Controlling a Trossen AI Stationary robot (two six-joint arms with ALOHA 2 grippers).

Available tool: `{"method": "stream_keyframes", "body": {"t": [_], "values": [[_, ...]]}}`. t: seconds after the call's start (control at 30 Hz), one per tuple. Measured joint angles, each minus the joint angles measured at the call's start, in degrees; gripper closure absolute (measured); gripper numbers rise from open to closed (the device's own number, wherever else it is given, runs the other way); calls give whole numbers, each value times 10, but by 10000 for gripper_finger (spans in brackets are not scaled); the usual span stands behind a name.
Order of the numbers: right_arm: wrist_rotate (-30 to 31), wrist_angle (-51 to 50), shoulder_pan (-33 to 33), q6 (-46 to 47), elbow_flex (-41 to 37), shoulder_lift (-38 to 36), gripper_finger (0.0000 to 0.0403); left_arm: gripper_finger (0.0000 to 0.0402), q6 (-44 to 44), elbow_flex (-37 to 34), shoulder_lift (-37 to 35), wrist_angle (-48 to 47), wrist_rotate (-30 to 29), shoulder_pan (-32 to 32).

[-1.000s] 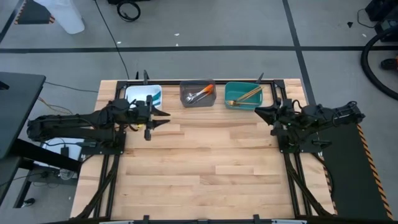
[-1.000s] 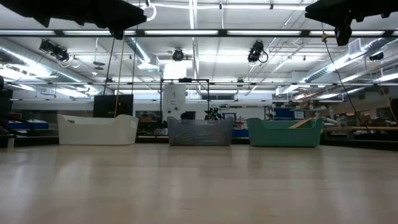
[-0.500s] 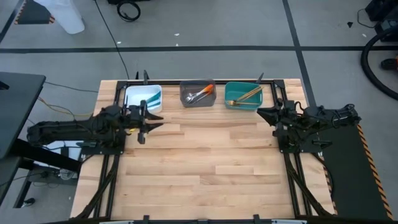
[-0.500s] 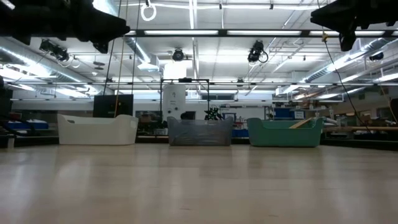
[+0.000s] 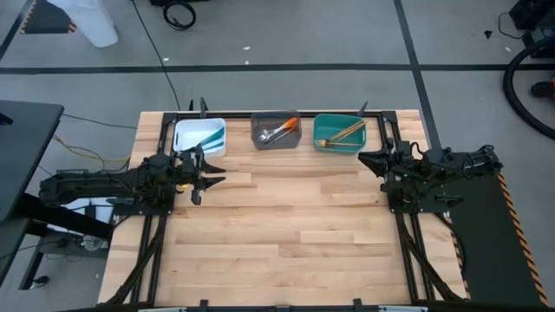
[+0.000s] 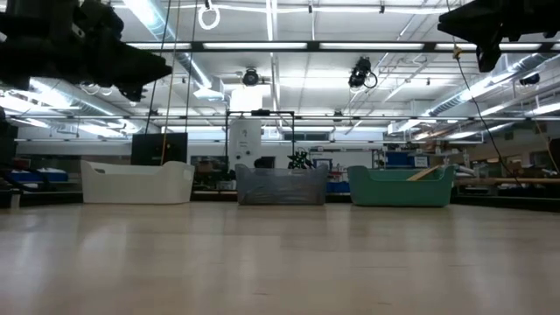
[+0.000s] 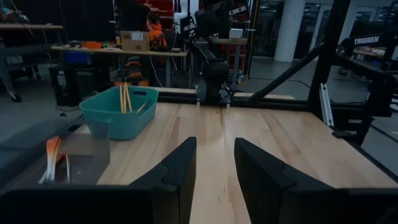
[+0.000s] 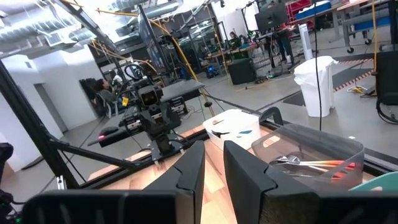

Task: Sort silverware by color (type)
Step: Return to Home Position

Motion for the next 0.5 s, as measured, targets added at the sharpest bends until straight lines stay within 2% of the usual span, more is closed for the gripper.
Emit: {"method": "stream_keyframes", "body": {"t": [0.33,0.5], "values": [[0,32,0,-7,-27,-1,332,285,-21,-41,-12,30,0,0],[-20,60,0,-24,-43,-1,332,285,-29,-56,-12,43,-1,-1]]}}
